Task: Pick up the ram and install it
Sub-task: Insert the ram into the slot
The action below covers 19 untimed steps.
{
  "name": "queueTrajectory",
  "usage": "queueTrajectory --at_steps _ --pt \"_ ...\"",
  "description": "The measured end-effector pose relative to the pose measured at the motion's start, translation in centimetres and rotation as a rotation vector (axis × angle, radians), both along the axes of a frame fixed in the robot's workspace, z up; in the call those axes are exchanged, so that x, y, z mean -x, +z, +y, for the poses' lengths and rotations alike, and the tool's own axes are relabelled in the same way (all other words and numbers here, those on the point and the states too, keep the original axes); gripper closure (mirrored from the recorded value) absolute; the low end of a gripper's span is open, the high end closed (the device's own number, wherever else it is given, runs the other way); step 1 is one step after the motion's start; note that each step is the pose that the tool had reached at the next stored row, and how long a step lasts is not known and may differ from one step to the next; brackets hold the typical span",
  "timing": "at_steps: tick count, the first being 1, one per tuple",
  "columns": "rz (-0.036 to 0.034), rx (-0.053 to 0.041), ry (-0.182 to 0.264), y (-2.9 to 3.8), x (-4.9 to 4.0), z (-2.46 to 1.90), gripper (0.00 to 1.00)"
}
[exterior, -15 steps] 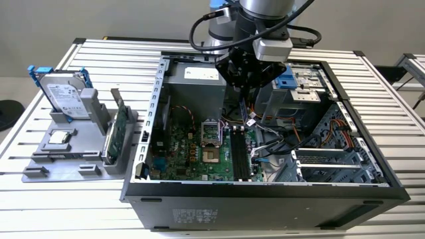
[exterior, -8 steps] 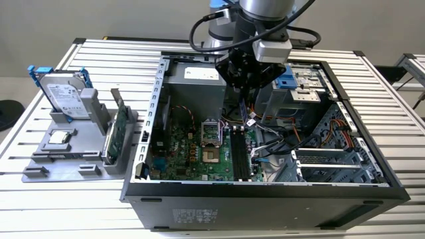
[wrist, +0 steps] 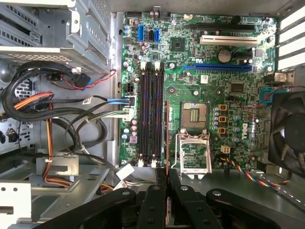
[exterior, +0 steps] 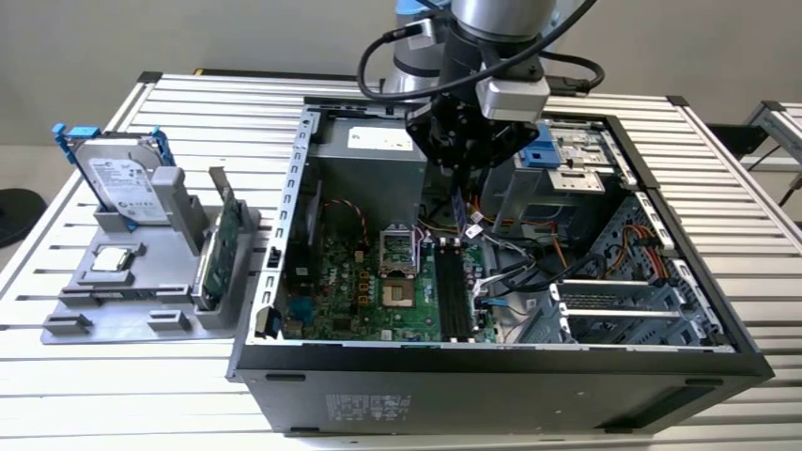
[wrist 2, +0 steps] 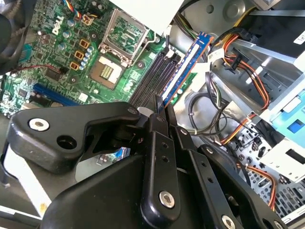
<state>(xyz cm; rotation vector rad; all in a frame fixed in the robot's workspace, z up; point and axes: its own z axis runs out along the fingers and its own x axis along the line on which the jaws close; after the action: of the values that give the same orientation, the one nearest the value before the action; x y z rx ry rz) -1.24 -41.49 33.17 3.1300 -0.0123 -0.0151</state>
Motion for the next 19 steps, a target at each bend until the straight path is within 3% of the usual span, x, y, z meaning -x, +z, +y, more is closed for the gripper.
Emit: queueTrajectory --at_steps 19 --pt "0.0000 0.0000 0.000 -0.40 0.00 0.00 1.00"
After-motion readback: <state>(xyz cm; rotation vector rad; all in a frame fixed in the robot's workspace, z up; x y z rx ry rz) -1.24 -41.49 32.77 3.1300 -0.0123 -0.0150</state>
